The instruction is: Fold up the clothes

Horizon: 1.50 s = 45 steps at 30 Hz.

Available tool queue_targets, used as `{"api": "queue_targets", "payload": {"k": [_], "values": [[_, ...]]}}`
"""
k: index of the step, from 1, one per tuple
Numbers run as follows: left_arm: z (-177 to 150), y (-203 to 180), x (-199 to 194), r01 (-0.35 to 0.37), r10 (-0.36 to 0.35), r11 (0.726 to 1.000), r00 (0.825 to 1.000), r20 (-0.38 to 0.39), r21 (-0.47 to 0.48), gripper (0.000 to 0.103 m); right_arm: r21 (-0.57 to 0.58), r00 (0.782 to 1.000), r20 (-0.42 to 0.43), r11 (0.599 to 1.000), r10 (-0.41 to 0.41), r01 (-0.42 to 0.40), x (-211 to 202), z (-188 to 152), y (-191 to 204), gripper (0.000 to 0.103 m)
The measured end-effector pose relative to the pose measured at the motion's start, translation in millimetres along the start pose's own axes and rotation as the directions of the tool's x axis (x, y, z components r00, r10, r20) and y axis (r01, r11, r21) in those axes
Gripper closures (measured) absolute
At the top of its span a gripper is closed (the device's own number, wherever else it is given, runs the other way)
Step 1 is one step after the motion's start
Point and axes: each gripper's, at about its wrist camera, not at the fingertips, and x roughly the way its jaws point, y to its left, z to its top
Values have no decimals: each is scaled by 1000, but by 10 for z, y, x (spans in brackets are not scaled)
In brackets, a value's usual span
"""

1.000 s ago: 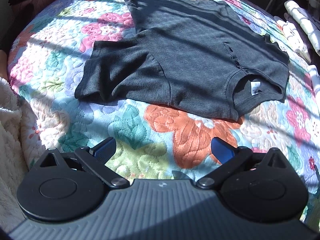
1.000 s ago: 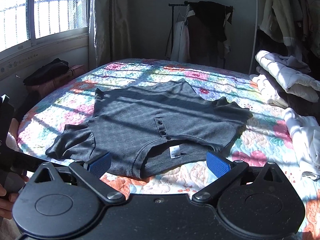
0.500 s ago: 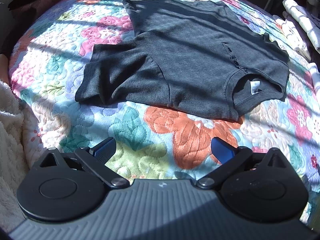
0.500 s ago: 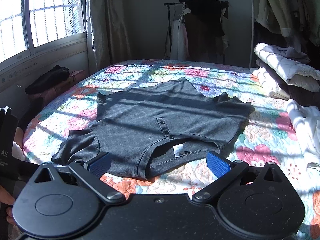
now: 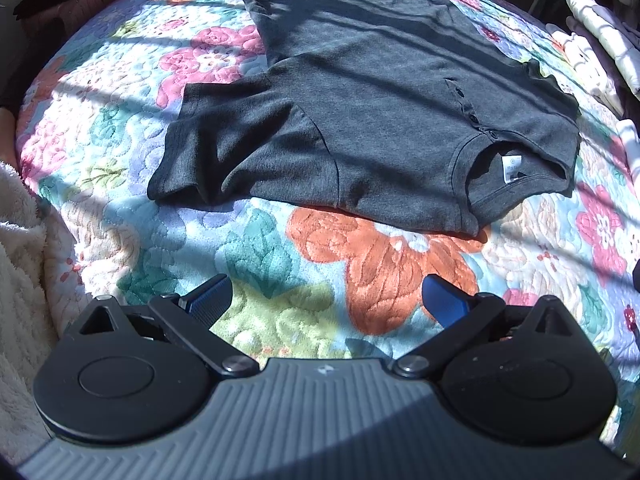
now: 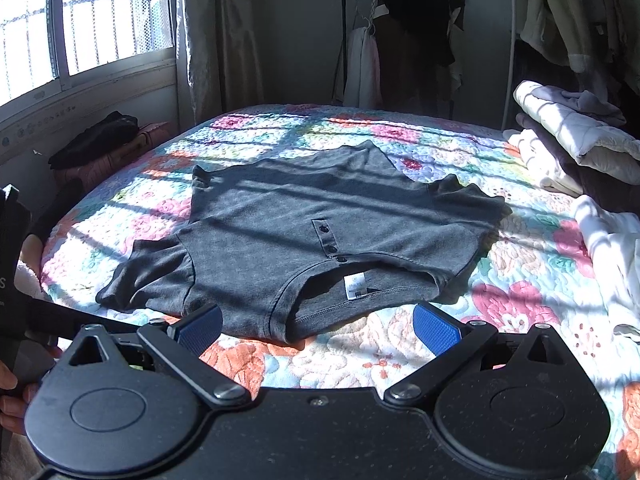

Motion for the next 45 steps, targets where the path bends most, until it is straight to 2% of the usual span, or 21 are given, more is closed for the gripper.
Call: {"api": "queue_targets", "payload": {"k": [10, 12, 17, 21, 23, 25, 28, 31, 36, 38, 39, 42, 44, 45], "values": [[55, 15, -3, 1, -1, 1000, 1000, -1, -4, 0, -32, 1000, -2, 999, 16, -16, 68, -65, 6, 0], [169, 33, -18, 24, -24, 1000, 1000, 10, 9, 0, -56, 999, 12, 998, 33, -32, 109, -73, 14, 0], [586, 225, 113, 11, -10, 999, 1000, -20, 32, 0, -129, 994, 69, 989, 82, -73, 196, -31, 81, 0], [920, 379, 218, 1, 2, 999, 999, -45, 50, 1, -242, 984, 116, 965, 136, -105, 283, 16, 306, 0], [1087, 456, 271, -4, 8, 998, 998, -57, 60, 3, -306, 978, 107, 942, 177, -137, 403, 28, 426, 2], [1116, 596, 353, 7, -4, 999, 997, -74, 40, 4, -362, 975, 82, 918, 205, -162, 547, 50, 560, 16], [1027, 810, 466, 20, -25, 999, 992, -120, -48, 4, -388, 958, 16, 885, 286, -258, 745, 90, 752, 35], [951, 918, 478, 14, -26, 995, 992, -127, -99, 4, -405, 938, -48, 852, 344, -333, 982, 57, 931, 44], [993, 963, 559, -75, 67, 994, 994, -90, -85, 3, -526, 943, -141, 784, 301, -329, 1418, -149, 1266, 43], [1034, 966, 605, -104, 96, 990, 992, -86, -90, 3, -533, 947, -154, 783, 283, -321, 1565, -236, 1292, 37], [1054, 968, 629, -118, 110, 989, 990, -84, -93, 1, -534, 949, -157, 785, 274, -315, 1639, -281, 1298, 30], [1114, 974, 698, -161, 153, 982, 985, -77, -101, 0, -501, 958, -157, 816, 240, -287, 1780, -323, 1288, 30], [1154, 977, 744, -189, 182, 976, 981, -73, -107, 0, -497, 958, -149, 820, 244, -285, 1781, -290, 1293, 47], [1174, 979, 767, -203, 196, 973, 978, -71, -109, 1, -512, 961, -140, 814, 237, -275, 1780, -276, 1298, 77]]}}
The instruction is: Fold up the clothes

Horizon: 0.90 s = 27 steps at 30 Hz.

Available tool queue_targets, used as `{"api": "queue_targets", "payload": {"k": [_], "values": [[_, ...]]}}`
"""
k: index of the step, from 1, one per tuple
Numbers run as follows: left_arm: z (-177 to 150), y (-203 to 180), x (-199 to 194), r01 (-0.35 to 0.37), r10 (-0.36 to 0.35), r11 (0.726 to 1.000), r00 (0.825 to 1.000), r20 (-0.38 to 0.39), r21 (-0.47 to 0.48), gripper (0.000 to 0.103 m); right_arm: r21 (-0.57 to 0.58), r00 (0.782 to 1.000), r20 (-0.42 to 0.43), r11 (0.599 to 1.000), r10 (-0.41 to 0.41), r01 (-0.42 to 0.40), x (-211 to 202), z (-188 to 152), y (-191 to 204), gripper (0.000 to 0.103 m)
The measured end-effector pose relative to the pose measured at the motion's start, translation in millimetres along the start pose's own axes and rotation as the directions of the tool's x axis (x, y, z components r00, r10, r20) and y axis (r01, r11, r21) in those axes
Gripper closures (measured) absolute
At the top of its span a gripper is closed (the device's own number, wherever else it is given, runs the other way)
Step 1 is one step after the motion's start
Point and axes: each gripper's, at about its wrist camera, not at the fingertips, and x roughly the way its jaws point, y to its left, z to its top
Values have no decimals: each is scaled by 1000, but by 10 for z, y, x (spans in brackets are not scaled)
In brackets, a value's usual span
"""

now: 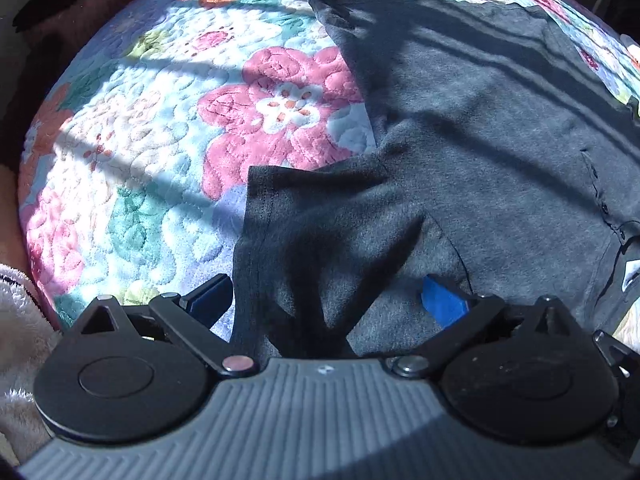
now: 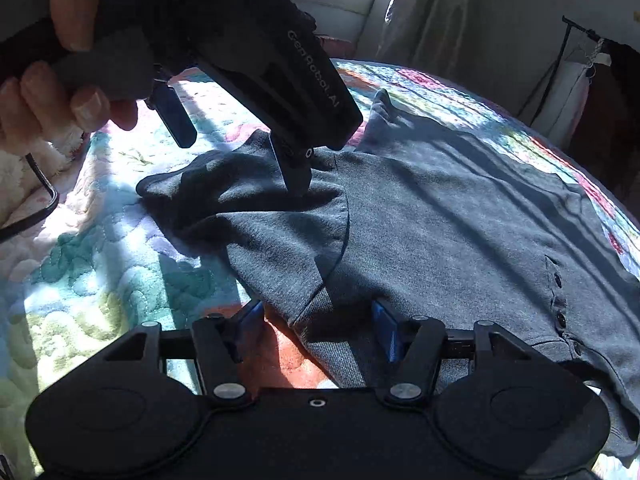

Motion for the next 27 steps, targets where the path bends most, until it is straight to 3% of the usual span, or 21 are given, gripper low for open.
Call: {"api": "queue_targets", "payload": {"k": [1, 2, 4, 10, 19, 22, 23, 24, 26, 27], "values": [[21, -5, 22, -14, 14, 1000, 1000, 4, -4, 1, -27, 1000, 7, 999, -21, 21, -8, 13, -5, 90], [42, -10, 43, -28, 28, 1000, 1000, 7, -8, 1, -49, 999, 25, 998, -46, 47, -26, 30, -19, 92], [70, -24, 86, -49, 50, 999, 999, 8, -21, 1, -40, 996, 69, 997, -58, 61, -96, 56, -115, 93], [-46, -111, 212, -21, 13, 990, 998, -60, -140, 0, 88, 992, 114, 994, 50, -60, -214, 61, -494, 93], [-210, -252, 405, -2, -47, 951, 988, -149, -309, 0, 177, 984, 138, 975, 109, -133, -170, -16, -697, 93], [-176, -342, 418, -5, -23, 944, 996, -81, -331, 4, 166, 982, 144, 975, 123, -147, -128, -44, -747, 93], [-168, -365, 370, 30, -44, 946, 998, -37, -322, 22, 163, 981, 147, 975, 129, -153, -124, -58, -772, 93], [-160, -392, 311, 68, -70, 950, 998, 5, -305, 58, 157, 979, 152, 975, 135, -159, -127, -73, -800, 93], [-141, -463, 201, 182, -176, 946, 983, 45, -268, 99, 137, 975, 170, 976, 145, -169, -159, -113, -879, 93], [-132, -507, 152, 244, -238, 935, 970, 54, -256, 99, 127, 972, 179, 977, 149, -173, -178, -135, -922, 93]]}}
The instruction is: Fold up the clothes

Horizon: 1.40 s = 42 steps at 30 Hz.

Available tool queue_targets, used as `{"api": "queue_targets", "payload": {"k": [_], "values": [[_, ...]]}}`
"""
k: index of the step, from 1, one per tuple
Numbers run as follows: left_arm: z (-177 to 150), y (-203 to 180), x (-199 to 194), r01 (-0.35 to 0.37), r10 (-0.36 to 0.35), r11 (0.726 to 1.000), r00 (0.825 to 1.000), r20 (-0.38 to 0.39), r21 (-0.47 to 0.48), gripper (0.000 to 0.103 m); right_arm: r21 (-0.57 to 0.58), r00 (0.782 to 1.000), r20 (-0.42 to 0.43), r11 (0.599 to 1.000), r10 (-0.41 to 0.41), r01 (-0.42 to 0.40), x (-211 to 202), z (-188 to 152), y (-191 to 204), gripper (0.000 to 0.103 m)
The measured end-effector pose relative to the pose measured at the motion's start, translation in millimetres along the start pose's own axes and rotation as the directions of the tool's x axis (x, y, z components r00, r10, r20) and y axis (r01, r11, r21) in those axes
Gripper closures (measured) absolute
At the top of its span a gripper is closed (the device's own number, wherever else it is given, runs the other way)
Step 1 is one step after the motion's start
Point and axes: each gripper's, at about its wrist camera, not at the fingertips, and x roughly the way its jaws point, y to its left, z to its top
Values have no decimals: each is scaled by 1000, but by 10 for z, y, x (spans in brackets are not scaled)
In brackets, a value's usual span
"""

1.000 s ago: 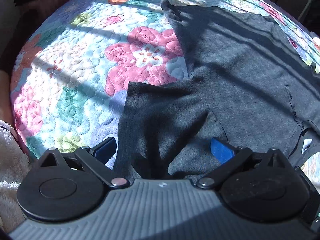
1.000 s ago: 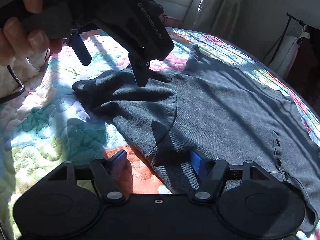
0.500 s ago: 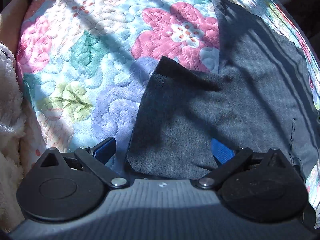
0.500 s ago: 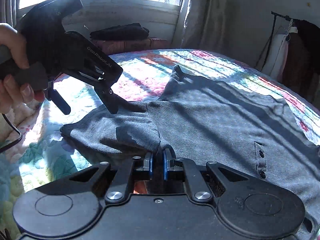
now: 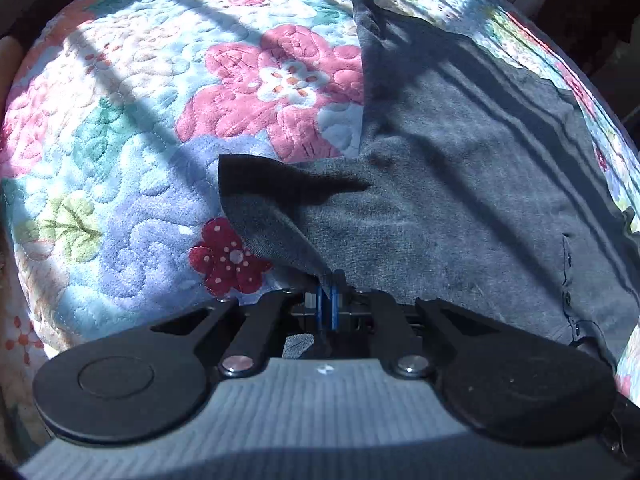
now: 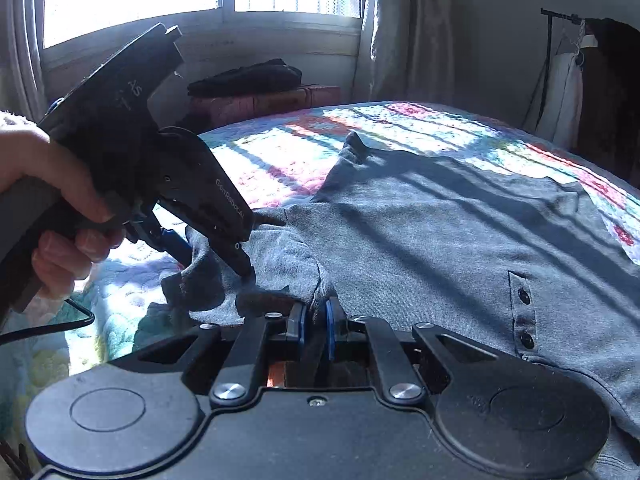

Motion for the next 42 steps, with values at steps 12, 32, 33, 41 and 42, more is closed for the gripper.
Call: {"api": "queue_targets", "payload": {"k": [12, 32, 33, 41, 42], "values": [[-313, -1551, -222, 159, -213, 925, 969, 127, 344, 99, 64, 998, 25, 996, 55, -56, -431, -326, -1163, 93], [-142, -3473, 381, 210, -278, 843, 958, 66, 495, 99, 306, 970, 175, 946, -166, 107, -1169, -677, -2695, 84], [-150, -3504, 374, 212, -280, 837, 958, 62, 505, 99, 307, 973, 181, 948, -140, 80, -1166, -680, -2678, 69], [-275, -3835, 472, 239, -289, 772, 957, -10, 589, 99, 333, 968, 195, 939, -157, 85, -1043, -721, -2580, 48], [-293, -3875, 490, 243, -289, 763, 957, -20, 598, 99, 344, 960, 216, 934, -179, 97, -1050, -735, -2598, 59]]}}
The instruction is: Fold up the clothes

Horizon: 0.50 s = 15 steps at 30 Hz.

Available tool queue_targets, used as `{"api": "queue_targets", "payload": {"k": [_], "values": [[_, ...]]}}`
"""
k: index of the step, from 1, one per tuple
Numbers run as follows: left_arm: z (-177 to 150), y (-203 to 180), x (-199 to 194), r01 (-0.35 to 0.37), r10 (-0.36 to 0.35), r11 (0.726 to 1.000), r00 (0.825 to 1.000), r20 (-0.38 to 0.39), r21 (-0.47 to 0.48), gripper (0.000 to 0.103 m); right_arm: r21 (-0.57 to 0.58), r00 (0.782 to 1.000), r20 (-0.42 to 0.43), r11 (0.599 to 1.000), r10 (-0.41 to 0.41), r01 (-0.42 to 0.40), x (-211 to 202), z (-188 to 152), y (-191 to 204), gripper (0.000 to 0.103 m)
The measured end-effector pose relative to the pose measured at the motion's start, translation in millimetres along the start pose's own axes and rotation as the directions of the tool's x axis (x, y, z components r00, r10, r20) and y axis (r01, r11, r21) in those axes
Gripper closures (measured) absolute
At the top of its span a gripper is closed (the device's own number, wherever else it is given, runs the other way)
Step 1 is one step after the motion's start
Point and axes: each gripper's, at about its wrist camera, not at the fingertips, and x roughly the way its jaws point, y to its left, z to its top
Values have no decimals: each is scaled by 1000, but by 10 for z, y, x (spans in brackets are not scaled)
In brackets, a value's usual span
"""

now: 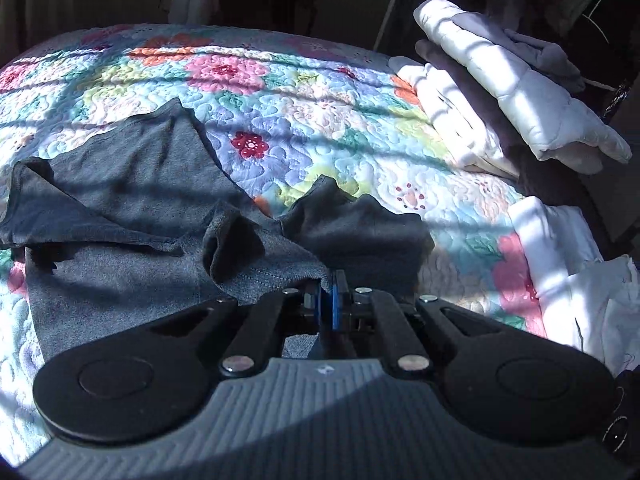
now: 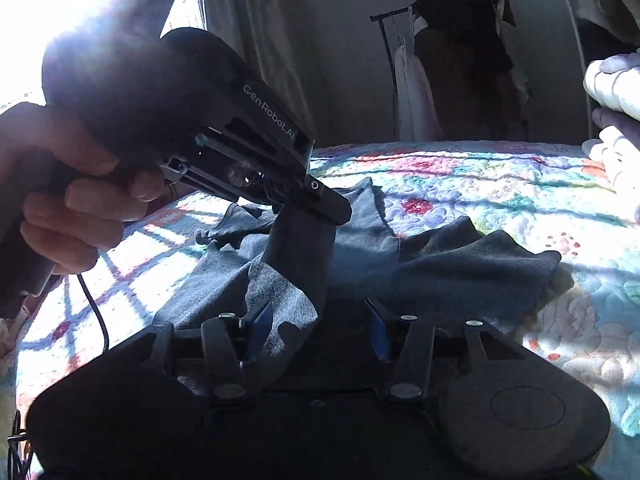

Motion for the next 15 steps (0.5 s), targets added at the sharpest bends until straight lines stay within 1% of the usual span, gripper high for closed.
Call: {"api": "queue_targets", "payload": {"k": [1, 2, 3, 4, 6, 7, 8, 10, 11, 13, 14, 15], "values": [[6, -37, 29, 6, -6, 1000, 1000, -8, 12, 99, 6, 1000, 18, 1000, -7, 7, 4, -3, -34, 84], [11, -74, 57, 12, -12, 1000, 1000, -16, 24, 99, 5, 1000, 18, 1000, -19, 19, 17, -6, -63, 96], [9, -95, 79, 15, -14, 999, 1000, -23, 32, 98, 0, 999, 10, 999, -34, 34, 29, -11, -87, 100], [-9, -90, 87, 11, -11, 999, 1000, -26, 34, 97, -18, 998, 9, 998, -59, 59, 34, -18, -95, 100], [-45, -80, 103, 5, -4, 999, 999, -32, 37, 84, -63, 994, 7, 992, -110, 111, 38, -33, -95, 100], [-78, -68, 79, 2, -1, 999, 1000, -26, 44, 81, -70, 992, 3, 990, -125, 124, 43, -38, -105, 100], [-136, -44, -1, 1, 0, 998, 1000, -6, 59, 74, -58, 992, -4, 991, -124, 124, 50, -41, -137, 100], [-256, 6, -153, -8, 5, 995, 1000, 28, 95, 72, -32, 992, -20, 992, -123, 123, 68, -48, -204, 100], [-333, 34, -204, -24, 21, 993, 999, 29, 119, 72, -32, 991, -29, 991, -134, 133, 78, -53, -219, 100], [-519, 87, -285, -60, 59, 986, 998, 14, 156, 72, -27, 987, -49, 988, -153, 152, 95, -64, -258, 100], [-611, 117, -307, -68, 69, 984, 998, 0, 167, 72, -19, 986, -59, 987, -158, 157, 101, -70, -288, 100], [-701, 153, -299, -60, 65, 984, 998, -25, 165, 71, -12, 984, -70, 987, -163, 163, 106, -75, -319, 100]]}}
